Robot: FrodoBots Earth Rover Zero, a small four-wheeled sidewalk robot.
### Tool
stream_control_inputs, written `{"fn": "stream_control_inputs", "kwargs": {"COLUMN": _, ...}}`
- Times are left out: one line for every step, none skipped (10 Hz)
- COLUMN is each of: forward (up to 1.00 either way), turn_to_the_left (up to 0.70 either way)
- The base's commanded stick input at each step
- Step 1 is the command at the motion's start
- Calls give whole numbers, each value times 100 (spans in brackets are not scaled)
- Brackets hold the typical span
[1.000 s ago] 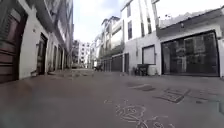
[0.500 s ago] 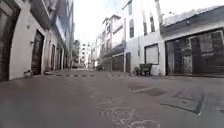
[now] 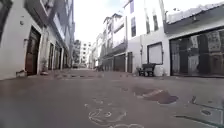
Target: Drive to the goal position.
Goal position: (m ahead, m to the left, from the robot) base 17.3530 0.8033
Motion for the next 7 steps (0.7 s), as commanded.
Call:
{"fn": "stream_control_inputs", "kwargs": {"forward": 100, "turn_to_the_left": 0}}
{"fn": "stream_control_inputs", "kwargs": {"forward": 100, "turn_to_the_left": 4}}
{"fn": "stream_control_inputs", "kwargs": {"forward": 100, "turn_to_the_left": 26}}
{"fn": "stream_control_inputs", "kwargs": {"forward": 100, "turn_to_the_left": 40}}
{"fn": "stream_control_inputs", "kwargs": {"forward": 100, "turn_to_the_left": 40}}
{"fn": "stream_control_inputs", "kwargs": {"forward": 100, "turn_to_the_left": 40}}
{"fn": "stream_control_inputs", "kwargs": {"forward": 100, "turn_to_the_left": 40}}
